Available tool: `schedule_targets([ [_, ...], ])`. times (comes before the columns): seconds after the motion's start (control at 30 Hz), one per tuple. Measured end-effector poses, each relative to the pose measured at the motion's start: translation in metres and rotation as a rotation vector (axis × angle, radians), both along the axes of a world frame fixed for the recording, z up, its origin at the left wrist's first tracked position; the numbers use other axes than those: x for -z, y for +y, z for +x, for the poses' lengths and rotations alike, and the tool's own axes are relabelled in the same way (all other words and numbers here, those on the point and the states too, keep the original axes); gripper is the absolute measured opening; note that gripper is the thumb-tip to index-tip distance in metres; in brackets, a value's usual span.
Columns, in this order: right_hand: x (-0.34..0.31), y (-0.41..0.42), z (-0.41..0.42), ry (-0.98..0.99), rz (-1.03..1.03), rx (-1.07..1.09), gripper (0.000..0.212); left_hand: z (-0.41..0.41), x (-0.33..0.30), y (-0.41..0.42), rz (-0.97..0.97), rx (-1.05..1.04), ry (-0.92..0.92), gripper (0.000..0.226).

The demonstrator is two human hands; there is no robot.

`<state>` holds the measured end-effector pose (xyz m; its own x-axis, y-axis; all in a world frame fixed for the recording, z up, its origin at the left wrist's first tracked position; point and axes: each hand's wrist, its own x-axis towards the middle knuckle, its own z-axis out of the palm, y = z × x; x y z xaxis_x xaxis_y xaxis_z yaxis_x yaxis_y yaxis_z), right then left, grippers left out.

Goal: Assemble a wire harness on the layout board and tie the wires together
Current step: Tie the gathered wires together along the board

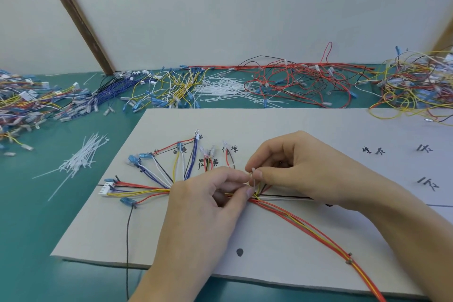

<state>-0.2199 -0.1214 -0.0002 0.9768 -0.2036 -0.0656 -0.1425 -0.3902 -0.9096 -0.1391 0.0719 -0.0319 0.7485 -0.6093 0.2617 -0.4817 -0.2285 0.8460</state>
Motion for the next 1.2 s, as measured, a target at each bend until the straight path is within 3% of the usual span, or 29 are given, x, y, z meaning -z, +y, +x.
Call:
schedule_targets([
  [1.2, 0.0019, -0.0019, 0.0004, -0.002, 0.004, -0.079, 0.011, 0.0029, 0.0033, -0.0007, -0.014, -0.001, 0.02, 0.023],
])
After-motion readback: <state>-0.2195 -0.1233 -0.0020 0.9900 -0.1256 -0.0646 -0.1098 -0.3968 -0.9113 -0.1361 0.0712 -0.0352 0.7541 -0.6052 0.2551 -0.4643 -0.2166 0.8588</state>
